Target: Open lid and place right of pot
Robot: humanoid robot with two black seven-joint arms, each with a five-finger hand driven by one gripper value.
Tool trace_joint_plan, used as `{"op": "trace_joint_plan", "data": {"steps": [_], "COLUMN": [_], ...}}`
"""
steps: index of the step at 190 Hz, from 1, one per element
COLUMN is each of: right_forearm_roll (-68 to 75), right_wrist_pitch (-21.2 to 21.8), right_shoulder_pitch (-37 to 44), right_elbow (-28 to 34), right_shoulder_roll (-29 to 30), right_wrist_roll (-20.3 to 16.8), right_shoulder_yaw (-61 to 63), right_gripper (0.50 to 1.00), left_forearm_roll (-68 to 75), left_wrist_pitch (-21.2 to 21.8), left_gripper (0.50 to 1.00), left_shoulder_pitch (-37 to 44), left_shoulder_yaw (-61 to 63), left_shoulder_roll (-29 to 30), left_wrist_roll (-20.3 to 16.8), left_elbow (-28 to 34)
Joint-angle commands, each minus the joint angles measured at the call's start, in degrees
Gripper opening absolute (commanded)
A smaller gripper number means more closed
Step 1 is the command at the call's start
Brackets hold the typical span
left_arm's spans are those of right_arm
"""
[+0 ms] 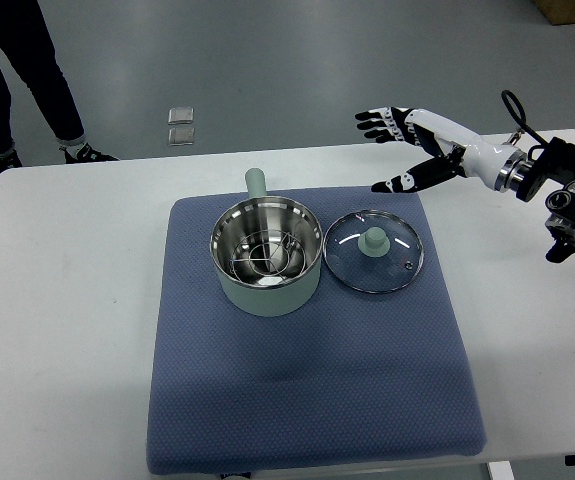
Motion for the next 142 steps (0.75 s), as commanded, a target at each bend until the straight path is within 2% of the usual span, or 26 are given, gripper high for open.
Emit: {"op": "trace_joint_plan", "data": {"steps": [1, 11, 41, 142], "right_forearm_roll": [16.2, 22.8, 32.1, 32.7], "right_wrist_pitch": [-0.2, -0.3, 0.2, 0.1], "right_shoulder_pitch": [-2.2, -2.5, -3.6, -7.9], "right_elbow": [-0.2, -0.2, -0.2, -1.6], "right_shoulder_roll": [0.8, 0.8, 1.1, 5.8], "right_wrist_roll": [-4.2, -5.6, -5.9, -5.9], "right_shoulder_yaw": [2.5, 2.5, 2.5, 2.6], "right_gripper": [0.905, 0.930, 0.930, 0.932], "left_forearm_roll": [0.0, 0.0, 0.0, -0.1], "left_wrist_pitch": [0.0, 0.0, 0.0, 0.5], "left_gripper": [1.000, 1.000, 1.000, 1.000], "left_shoulder_pitch": [0.0, 0.0, 0.0, 0.0], "left_shoulder_yaw": [0.0, 0.0, 0.0, 0.2], "left_shoulder_roll": [0.0, 0.0, 0.0, 0.0], "left_wrist_roll": [0.0, 0.0, 0.0, 0.0], "left_elbow": [0.0, 0.0, 0.1, 0.7]}}
